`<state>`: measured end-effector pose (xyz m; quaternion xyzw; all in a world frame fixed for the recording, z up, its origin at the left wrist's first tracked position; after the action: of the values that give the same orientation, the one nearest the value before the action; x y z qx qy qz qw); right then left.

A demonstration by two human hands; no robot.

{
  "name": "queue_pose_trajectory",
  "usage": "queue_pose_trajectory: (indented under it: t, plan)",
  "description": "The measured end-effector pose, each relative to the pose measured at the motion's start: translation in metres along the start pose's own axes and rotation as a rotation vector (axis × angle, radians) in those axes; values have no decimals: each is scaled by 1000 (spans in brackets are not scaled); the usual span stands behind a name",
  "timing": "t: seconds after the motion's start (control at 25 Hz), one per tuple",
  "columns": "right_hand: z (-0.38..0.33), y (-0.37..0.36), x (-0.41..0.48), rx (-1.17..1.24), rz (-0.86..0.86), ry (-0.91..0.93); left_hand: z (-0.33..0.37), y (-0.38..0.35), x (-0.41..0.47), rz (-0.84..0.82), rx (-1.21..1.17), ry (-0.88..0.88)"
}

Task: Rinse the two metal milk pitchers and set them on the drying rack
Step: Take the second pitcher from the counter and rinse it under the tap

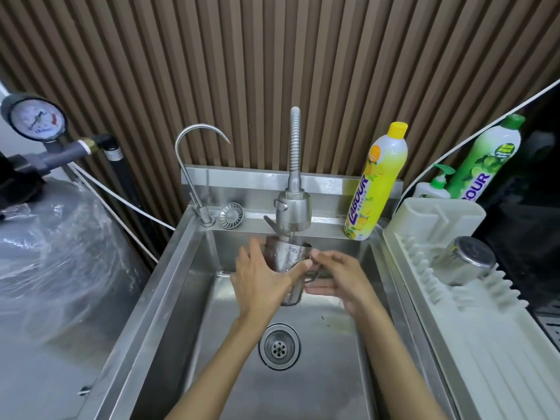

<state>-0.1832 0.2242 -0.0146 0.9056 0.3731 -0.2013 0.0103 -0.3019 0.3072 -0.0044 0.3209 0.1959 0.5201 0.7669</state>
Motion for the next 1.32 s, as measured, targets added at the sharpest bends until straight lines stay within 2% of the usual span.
queue_pose_trajectory:
  t: [0.08, 0.16, 0.24, 0.32, 0.44, 0.48, 0.56, 0.64, 0.72, 0.8, 0.92, 0.96, 1.0, 1.12, 1.24, 1.32]
  plan:
    - [-17, 8, -2, -264, 148, 65, -9, -13, 4, -158, -232, 70]
    - [-29, 5, -5, -533, 283, 251, -14, -24, 11, -279, -470, 123]
    - [-29, -5, -8, -575, 320, 411, -16, -31, 20, -252, -632, 110]
    - [-18, -12, -3, -291, 236, 410, -12, -27, 27, -176, -703, -9]
    - [7, -22, 7, 326, -92, 186, -2, -4, 28, -13, -556, -229]
    - [16, -25, 7, 433, -166, 114, 0, 2, 25, 33, -457, -294]
    - [25, -26, 4, 461, -203, 66, 1, 8, 18, 91, -245, -324]
    - [23, -20, 1, 343, -122, 64, -2, 6, 12, 120, -104, -226]
    - [12, -9, 0, 121, 28, 58, -8, -2, 7, 84, -112, -123]
    - [-5, -1, -6, -182, 189, 136, -13, -12, 3, -20, -235, -75]
    - [-24, -2, -19, -740, 334, 404, -19, -30, 7, -217, -452, -17]
    - [-25, -6, -22, -780, 340, 468, -19, -33, 13, -252, -531, -24]
    - [-23, -8, -23, -707, 310, 498, -18, -34, 19, -258, -605, -43]
    - [-4, -11, -13, -158, 117, 398, -10, -23, 31, -146, -640, -202]
    - [21, -22, -1, 355, -137, 234, -1, -1, 23, 8, -448, -428]
    - [26, -25, -2, 461, -199, 165, -1, 5, 17, 113, -297, -452]
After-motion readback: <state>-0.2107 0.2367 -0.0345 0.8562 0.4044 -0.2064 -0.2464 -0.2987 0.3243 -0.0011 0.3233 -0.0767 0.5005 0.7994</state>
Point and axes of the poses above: each hand's wrist, its own x-axis towards the middle knuckle, its own y-axis out of the back of the hand, z = x × y, the point moved 2 cm from there along x, towards the middle knuckle, and after that the axes turned 2 degrees about x, right-handed, at the moved point
